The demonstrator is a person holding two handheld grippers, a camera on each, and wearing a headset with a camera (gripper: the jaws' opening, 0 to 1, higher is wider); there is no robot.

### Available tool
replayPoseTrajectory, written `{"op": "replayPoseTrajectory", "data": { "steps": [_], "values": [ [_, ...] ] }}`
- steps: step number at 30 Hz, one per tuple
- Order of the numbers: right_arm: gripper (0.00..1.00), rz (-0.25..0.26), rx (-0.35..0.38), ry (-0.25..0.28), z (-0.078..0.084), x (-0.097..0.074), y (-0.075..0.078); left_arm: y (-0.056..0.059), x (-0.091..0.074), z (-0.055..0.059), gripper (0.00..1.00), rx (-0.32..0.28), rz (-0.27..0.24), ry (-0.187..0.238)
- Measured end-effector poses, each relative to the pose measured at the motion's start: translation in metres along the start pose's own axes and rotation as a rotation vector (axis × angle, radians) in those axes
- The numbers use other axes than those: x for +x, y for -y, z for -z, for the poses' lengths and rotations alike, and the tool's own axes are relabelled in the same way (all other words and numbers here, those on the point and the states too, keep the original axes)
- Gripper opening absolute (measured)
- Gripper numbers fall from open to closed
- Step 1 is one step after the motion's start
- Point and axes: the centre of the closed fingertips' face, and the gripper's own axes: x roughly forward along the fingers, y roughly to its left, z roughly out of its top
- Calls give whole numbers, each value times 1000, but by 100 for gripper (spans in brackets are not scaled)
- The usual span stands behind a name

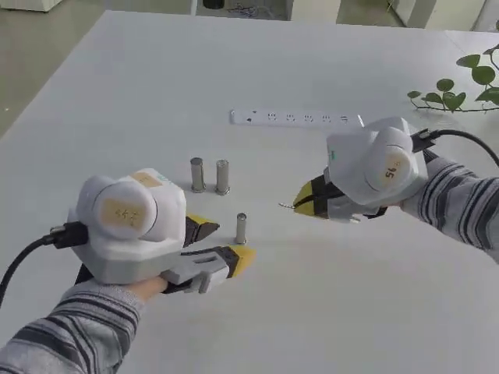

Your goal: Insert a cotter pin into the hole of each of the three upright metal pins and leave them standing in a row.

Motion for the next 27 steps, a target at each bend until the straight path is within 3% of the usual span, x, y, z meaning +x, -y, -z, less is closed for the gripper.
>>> {"op": "replayPoseTrajectory", "data": {
  "steps": [7,13,21,23,27],
  "values": [
    [0,-18,-23,84,-19,-3,-10,7,3,-17,19,-133,60,67],
    [0,-15,-42,136,-34,-7,-15,11,5,-26,12,-230,103,103],
    [0,-10,-56,174,-48,-10,-17,15,7,-30,6,-287,133,125],
    [0,-10,-58,180,-52,-10,-18,18,7,-35,4,-331,158,150],
    [0,-5,-56,188,-54,-11,-18,14,7,-34,0,-324,139,152]
  ]
}}
